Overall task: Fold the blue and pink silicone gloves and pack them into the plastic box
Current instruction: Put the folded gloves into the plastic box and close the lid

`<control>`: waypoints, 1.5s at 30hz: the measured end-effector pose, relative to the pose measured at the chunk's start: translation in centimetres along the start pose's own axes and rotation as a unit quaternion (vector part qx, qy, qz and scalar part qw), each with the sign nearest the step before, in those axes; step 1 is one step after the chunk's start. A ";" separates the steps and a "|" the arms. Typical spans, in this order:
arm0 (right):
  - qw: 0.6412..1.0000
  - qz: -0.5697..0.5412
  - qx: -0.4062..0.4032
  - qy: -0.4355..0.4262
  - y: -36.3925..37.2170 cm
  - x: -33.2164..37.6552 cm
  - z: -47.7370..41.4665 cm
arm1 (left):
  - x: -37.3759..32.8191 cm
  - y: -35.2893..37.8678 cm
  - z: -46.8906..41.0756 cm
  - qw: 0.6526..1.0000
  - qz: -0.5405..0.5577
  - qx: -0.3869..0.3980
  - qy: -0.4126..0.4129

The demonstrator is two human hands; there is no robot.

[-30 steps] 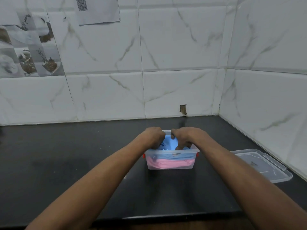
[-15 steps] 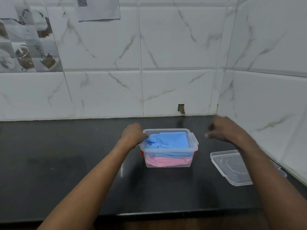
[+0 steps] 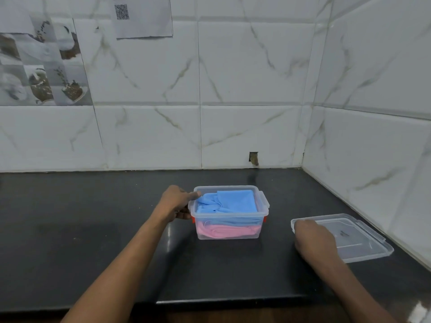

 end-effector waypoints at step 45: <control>0.836 -0.522 -0.068 0.155 -2.8 5.5 -6.5 | -0.2 -1.2 1.0 0.992 0.117 -0.032 0.017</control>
Point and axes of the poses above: each hand's wrist, its own z-axis away from the middle knuckle, its own y-axis out of the palm, x = y × z, the point moved 4 cm from there along -z, towards the middle knuckle, and after that the axes turned 7 degrees about -x, right-handed, at the moved point
